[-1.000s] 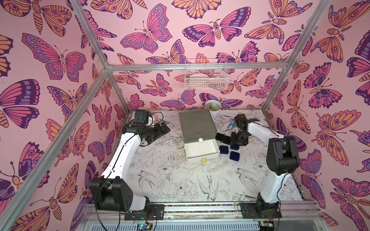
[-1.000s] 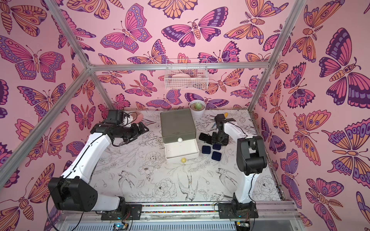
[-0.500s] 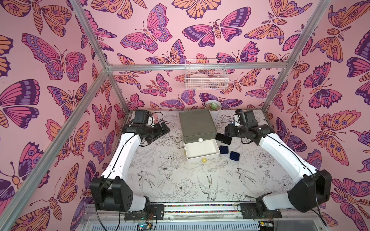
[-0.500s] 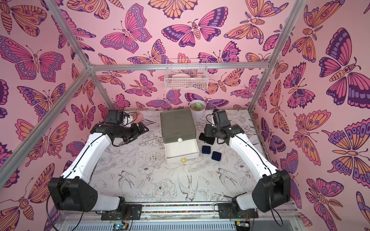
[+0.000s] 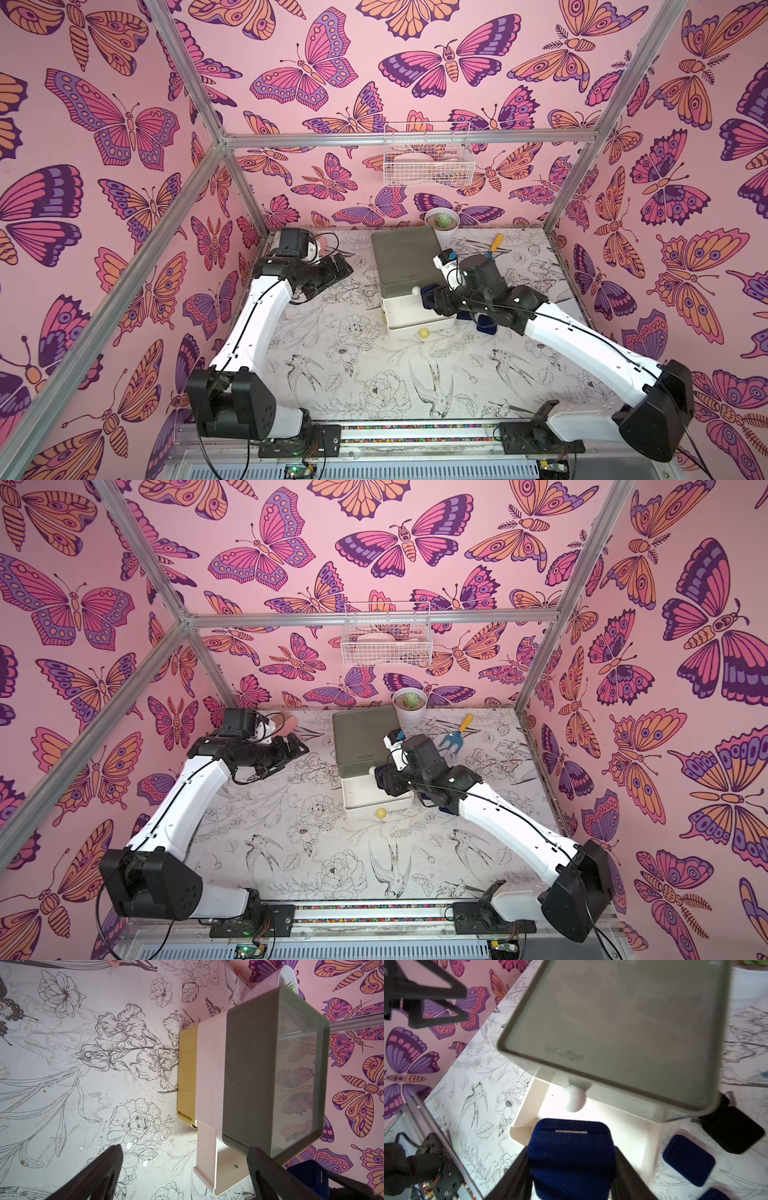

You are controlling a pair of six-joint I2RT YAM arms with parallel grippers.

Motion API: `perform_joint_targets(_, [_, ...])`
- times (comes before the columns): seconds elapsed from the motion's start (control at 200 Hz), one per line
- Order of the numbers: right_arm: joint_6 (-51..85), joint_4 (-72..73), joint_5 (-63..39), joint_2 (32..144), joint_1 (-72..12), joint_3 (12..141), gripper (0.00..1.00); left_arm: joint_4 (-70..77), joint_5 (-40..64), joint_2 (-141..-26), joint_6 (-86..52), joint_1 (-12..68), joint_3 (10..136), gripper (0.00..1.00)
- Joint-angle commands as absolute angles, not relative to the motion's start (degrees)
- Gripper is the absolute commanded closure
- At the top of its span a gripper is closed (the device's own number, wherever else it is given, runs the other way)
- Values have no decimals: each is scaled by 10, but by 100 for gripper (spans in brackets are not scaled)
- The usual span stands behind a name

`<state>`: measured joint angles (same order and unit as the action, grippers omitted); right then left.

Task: Place the brooch boxes into the drawer by color
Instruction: Place the brooch box in the drawer.

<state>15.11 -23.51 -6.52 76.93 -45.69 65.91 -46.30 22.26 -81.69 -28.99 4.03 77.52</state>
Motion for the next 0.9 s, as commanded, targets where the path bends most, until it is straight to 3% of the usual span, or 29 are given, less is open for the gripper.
perform_joint_targets(0.0, [155,-224,-70,797,-485,682,64,-463,218,-805,-289,39,765,0])
perform_joint_targets(0.446, [181,-269,-51,942,-516,788,64,-463,219,-804,-285,38,765,0])
perform_joint_targets(0.897, [218,-323,-8,1001,-541,821,62,-465,221,-806,-279,32,763,0])
